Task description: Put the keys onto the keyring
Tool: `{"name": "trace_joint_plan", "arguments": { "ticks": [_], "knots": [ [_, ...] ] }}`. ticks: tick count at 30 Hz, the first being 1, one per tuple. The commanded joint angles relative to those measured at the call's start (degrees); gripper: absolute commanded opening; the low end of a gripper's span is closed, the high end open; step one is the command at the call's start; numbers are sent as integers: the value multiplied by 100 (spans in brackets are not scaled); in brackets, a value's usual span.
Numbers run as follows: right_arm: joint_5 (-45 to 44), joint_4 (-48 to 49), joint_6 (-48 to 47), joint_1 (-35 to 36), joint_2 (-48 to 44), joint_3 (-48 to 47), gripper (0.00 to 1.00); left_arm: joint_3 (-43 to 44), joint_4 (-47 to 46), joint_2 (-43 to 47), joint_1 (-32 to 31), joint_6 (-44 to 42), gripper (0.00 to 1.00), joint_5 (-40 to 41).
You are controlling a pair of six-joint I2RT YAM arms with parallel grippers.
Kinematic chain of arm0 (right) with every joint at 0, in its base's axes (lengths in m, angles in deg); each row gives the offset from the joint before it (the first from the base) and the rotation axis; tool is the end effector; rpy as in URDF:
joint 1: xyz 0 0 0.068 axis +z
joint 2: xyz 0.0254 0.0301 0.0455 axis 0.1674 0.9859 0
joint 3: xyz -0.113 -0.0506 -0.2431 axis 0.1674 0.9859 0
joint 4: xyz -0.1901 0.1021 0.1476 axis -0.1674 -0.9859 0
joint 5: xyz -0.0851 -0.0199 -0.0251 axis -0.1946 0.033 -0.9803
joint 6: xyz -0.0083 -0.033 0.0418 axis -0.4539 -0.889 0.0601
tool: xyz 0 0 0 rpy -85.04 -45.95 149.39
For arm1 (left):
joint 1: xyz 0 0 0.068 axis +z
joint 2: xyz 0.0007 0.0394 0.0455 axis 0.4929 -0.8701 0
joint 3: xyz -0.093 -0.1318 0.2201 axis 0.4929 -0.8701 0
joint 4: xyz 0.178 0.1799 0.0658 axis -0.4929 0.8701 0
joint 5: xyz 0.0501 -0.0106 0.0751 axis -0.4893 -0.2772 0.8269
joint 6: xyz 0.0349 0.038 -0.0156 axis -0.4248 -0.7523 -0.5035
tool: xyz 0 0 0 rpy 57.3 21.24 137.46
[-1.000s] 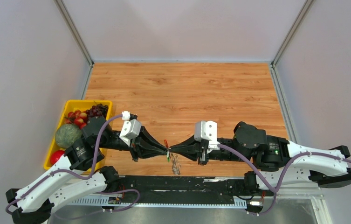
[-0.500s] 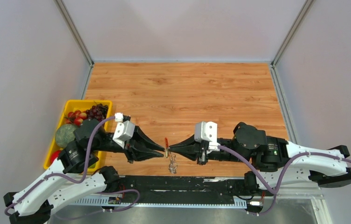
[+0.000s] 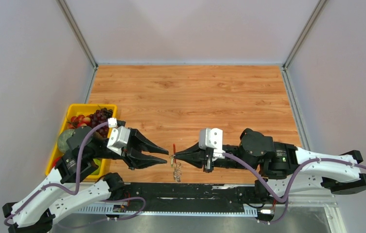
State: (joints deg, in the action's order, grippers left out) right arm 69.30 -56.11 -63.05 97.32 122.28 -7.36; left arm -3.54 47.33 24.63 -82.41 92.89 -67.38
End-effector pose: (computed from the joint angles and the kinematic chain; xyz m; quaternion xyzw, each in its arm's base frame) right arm 0.0098 0.1987 0.4491 -0.5239 0.4964 0.4277 0.5441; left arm 0.0412 -0.0931 0.4158 0.4669 0.4792 -0.5680 0.4793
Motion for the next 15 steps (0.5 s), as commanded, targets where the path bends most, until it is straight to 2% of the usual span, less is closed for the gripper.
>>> {"name": "trace_joint_plan", "arguments": {
  "ticks": [1,15],
  "knots": [
    [27,402,-26,66,-1,-45,0,64,-376,-48,-22,161,40,-21],
    [-10,410,-130,150,50,-174,0,-7,-463,-138,-19,204,37,-120]
  ]
}}
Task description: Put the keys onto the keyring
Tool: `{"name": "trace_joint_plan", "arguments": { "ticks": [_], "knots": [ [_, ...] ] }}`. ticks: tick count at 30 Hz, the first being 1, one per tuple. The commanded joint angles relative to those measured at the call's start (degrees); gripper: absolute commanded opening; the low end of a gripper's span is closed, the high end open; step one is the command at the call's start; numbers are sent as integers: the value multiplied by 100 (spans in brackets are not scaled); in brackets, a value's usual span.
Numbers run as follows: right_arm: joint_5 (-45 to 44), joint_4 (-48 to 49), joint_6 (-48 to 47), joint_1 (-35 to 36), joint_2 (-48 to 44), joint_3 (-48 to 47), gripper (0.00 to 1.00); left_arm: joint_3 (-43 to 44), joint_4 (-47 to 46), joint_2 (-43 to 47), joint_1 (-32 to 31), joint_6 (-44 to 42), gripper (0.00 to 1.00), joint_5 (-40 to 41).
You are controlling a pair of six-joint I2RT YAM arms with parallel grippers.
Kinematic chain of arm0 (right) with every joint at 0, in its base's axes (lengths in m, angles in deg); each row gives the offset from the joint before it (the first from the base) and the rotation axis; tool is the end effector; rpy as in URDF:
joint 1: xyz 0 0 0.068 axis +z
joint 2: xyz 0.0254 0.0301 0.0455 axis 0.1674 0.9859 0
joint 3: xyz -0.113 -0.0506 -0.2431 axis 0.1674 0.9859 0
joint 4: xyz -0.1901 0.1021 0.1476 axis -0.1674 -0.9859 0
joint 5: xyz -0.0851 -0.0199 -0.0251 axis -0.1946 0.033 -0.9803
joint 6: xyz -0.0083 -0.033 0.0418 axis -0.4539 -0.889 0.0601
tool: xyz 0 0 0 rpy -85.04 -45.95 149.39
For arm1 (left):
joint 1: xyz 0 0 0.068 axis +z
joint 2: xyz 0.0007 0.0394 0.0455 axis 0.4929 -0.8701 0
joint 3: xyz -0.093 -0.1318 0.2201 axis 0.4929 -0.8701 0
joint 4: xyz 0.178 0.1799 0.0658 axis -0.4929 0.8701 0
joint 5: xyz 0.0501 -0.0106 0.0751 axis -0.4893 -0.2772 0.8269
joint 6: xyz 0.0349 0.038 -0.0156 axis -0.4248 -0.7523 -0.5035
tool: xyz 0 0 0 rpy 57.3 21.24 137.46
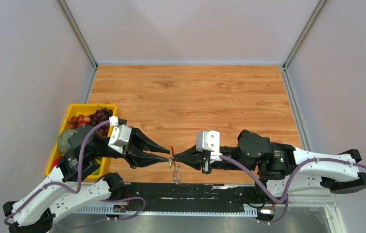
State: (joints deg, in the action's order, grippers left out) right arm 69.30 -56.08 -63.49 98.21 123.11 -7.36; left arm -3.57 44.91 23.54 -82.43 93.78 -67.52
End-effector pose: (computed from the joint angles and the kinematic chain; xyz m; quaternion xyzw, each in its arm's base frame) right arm 0.0068 0.2037 0.4465 -0.5334 0.4934 0.4265 0.5387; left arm 0.0443 -0.0973 0.4183 0.4636 0.4737 -0.5734 0.4816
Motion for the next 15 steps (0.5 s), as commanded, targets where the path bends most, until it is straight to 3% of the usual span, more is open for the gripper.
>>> {"name": "trace_joint_plan", "arguments": {
  "ticks": [1,15],
  "knots": [
    [-17,409,-93,72,-27,-184,0,-4,-225,-29,-22,113,36,-119],
    [-199,496,-227,177,13,-266,0,-25,-172,-39,-20,155,33,-202]
  ]
}}
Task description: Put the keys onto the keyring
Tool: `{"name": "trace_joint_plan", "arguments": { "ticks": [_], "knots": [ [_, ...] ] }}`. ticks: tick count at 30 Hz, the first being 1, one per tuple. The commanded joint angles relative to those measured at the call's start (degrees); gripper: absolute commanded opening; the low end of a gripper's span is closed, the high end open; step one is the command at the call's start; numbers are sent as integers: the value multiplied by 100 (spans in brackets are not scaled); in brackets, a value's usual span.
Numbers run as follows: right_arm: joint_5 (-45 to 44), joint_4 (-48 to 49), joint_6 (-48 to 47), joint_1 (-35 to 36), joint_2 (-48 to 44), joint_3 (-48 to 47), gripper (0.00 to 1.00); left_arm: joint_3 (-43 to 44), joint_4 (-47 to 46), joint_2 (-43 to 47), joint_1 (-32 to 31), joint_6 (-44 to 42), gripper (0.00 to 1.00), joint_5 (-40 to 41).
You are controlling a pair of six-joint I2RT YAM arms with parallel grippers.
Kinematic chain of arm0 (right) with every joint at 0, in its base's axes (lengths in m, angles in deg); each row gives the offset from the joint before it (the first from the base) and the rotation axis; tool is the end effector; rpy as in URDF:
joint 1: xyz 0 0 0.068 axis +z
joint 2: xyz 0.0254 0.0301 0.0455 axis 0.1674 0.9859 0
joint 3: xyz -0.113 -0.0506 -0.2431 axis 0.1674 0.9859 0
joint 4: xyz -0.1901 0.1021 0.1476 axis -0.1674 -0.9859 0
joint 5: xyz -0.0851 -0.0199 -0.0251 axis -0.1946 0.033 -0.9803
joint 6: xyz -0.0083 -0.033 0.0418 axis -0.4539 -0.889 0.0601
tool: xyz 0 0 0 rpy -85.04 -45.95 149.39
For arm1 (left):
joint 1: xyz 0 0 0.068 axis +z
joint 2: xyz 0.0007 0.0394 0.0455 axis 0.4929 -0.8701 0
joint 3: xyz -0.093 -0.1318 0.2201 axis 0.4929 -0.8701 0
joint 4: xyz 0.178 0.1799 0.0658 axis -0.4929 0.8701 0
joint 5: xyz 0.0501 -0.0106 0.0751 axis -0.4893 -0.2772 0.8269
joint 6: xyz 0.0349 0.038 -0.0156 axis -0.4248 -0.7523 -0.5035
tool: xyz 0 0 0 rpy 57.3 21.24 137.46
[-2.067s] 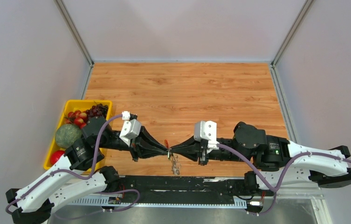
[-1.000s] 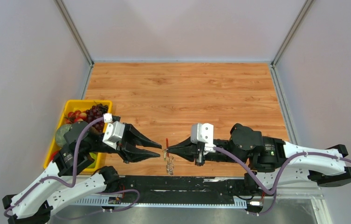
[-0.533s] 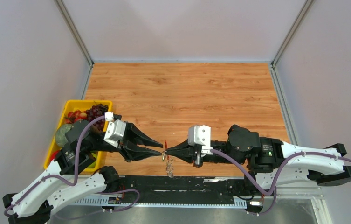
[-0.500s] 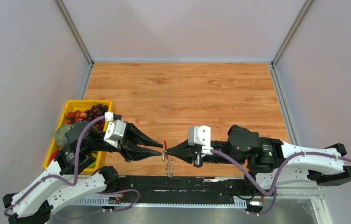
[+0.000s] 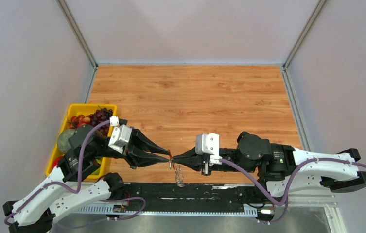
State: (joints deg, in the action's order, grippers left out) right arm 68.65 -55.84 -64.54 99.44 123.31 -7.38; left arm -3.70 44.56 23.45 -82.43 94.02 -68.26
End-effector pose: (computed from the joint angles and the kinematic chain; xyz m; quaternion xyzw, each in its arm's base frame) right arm 0.0028 0.2049 0.4464 -0.5402 0.4854 0.4244 0.5408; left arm 0.0443 -0.0978 0.4180 0.4663 0.4708 -0.5769 0.4775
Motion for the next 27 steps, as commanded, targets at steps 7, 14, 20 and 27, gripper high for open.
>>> {"name": "trace_joint_plan", "arguments": {
  "ticks": [7,14,20,27],
  "knots": [
    [-278,556,-177,81,7,-286,0,-16,-136,-47,-21,141,33,-181],
    [-294,581,-213,99,15,-314,0,6,-109,-65,-23,118,31,-177],
    [-297,615,-239,123,-13,-290,0,2,-64,-93,-19,88,16,-161],
    [-281,817,-327,167,-127,-147,0,2,-103,-134,-19,102,0,-228]
  ]
}}
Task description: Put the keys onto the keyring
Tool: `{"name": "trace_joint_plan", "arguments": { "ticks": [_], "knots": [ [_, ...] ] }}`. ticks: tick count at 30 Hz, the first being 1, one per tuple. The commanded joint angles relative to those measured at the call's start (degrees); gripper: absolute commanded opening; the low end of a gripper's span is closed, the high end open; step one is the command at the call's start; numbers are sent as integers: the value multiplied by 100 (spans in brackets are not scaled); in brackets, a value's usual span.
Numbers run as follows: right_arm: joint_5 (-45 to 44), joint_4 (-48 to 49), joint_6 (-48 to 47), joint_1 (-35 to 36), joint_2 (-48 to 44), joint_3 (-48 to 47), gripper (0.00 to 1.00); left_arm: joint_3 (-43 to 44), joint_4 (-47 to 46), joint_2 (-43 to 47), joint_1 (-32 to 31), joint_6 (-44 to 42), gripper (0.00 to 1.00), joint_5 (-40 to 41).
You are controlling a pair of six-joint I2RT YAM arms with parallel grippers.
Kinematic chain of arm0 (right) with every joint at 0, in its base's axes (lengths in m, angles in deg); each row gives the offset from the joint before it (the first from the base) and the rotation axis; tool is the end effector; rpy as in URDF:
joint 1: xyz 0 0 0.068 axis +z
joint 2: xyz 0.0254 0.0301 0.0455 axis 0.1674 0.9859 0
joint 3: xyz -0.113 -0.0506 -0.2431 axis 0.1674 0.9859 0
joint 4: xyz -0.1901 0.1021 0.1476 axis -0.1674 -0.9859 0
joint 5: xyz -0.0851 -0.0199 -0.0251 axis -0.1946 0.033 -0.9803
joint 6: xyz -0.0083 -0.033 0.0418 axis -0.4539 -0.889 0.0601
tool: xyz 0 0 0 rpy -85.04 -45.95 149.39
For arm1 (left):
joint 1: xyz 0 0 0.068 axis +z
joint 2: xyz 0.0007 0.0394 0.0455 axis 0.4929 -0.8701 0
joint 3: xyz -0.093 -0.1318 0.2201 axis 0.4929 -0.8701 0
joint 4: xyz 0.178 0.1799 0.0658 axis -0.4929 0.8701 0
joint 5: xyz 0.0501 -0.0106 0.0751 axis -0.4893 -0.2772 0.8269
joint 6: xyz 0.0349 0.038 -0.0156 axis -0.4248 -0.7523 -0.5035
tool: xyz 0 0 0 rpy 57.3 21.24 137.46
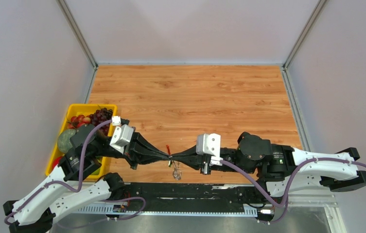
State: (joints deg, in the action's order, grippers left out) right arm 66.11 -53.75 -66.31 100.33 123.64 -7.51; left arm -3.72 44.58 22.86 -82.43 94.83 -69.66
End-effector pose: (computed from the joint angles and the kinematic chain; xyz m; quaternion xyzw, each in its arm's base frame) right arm 0.0012 0.2067 0.4501 -0.5319 0.4774 0.4155 0.5626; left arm 0.0453 -0.1003 0.4169 0.4703 0.4726 -0.5841 0.4630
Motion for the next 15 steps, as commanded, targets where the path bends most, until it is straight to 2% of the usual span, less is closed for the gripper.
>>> {"name": "trace_joint_plan", "arguments": {
  "ticks": [1,15],
  "knots": [
    [-34,671,-172,72,-174,-111,0,-7,-121,-80,-23,27,0,-107],
    [350,1711,-501,112,-183,124,0,-89,-578,-168,-19,221,0,-346]
  ]
}}
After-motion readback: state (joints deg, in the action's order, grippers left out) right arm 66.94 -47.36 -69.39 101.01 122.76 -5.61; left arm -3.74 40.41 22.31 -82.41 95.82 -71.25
